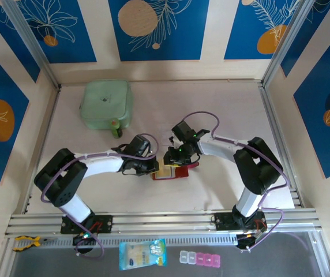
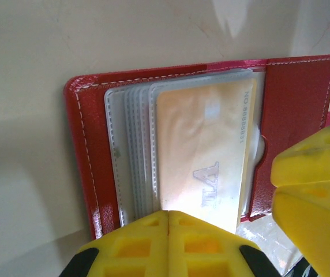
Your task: Take the credit cards out of the card holder
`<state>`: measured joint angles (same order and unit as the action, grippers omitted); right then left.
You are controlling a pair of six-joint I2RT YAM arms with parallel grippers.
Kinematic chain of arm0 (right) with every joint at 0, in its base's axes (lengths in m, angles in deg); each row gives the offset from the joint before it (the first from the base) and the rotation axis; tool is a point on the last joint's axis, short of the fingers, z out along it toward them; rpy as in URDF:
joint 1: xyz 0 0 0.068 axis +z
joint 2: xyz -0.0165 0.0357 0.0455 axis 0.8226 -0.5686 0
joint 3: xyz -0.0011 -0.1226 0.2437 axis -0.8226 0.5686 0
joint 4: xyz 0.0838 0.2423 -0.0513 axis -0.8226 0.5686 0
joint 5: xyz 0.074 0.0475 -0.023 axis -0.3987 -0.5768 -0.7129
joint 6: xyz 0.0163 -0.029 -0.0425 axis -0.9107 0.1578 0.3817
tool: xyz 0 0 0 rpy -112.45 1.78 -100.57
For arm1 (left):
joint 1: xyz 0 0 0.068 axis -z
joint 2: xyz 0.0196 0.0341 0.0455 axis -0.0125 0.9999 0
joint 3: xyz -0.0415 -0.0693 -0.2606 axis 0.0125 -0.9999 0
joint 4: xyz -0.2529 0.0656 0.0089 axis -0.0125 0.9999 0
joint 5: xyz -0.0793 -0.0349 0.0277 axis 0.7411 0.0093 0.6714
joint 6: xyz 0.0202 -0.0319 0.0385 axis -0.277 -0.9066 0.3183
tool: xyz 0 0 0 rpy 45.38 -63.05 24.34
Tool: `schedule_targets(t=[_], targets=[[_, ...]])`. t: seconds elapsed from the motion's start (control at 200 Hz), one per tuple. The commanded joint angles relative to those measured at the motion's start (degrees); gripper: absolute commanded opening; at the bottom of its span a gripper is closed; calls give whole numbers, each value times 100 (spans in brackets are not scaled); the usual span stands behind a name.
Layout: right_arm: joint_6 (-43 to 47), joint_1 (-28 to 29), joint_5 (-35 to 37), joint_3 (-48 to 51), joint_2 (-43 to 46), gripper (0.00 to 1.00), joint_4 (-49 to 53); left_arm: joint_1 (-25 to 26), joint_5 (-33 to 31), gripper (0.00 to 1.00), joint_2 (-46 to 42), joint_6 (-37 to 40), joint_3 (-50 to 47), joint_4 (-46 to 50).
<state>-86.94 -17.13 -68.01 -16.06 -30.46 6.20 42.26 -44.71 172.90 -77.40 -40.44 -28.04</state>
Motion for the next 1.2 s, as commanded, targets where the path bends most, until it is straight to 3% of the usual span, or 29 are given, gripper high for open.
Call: schedule_targets(t=[0.0,0.475,0.72,1.195], targets=[[42,-23,-215,90,-89,29,-71,52,-86,1,72,66,79,205],[68,-41,-213,158,-298,25,-168,53,-81,1,87,81,136,245],[77,-53,-172,161,-350,24,-134,52,-162,8,-136,118,267,455],[91,-78,21,189,-238,24,-15,49,-245,5,84,183,163,531]])
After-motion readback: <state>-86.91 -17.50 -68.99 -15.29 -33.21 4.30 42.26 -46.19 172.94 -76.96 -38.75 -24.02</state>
